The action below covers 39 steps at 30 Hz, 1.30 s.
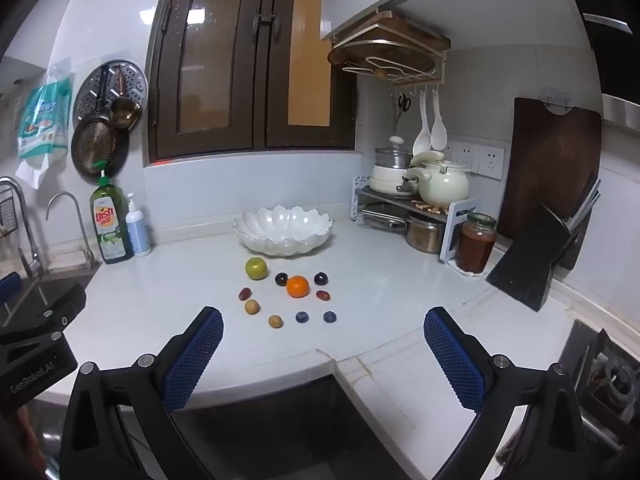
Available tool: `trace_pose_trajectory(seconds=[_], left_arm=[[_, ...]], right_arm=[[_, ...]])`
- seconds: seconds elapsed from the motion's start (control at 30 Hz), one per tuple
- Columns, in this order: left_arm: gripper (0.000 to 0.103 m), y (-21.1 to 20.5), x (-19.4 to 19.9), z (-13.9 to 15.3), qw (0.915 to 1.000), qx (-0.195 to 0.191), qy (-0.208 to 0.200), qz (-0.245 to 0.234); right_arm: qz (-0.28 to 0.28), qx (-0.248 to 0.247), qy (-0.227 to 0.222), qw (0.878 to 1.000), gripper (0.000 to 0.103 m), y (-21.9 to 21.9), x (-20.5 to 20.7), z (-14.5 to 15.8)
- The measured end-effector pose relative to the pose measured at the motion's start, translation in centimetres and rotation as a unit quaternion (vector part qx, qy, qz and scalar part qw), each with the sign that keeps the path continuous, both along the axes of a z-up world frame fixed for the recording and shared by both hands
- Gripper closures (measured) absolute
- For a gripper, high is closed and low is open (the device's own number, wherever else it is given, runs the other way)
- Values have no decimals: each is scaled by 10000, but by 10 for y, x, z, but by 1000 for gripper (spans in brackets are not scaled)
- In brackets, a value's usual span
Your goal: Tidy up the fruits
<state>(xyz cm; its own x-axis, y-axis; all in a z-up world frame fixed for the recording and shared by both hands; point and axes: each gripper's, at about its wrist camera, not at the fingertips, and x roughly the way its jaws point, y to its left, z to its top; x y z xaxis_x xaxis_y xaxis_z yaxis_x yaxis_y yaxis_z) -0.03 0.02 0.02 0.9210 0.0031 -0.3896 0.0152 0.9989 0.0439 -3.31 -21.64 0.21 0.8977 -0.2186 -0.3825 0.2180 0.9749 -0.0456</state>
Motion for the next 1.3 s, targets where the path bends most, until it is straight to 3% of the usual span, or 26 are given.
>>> trace_pose_trajectory(seconds=[0.13,0.23,1.3], left_arm=[[0,2,-8,3,9998,-50,-196,34],[0,-5,-11,3,9999,75,-128,-9],[0,5,-27,7,9997,-4,-213,-145]], right_arm=[[-30,-26,37,10000,1,-6,-2,-1],[-38,-28,2,10000,1,-5,-8,2],[-79,-40,-201,9998,1,-4,-28,6]])
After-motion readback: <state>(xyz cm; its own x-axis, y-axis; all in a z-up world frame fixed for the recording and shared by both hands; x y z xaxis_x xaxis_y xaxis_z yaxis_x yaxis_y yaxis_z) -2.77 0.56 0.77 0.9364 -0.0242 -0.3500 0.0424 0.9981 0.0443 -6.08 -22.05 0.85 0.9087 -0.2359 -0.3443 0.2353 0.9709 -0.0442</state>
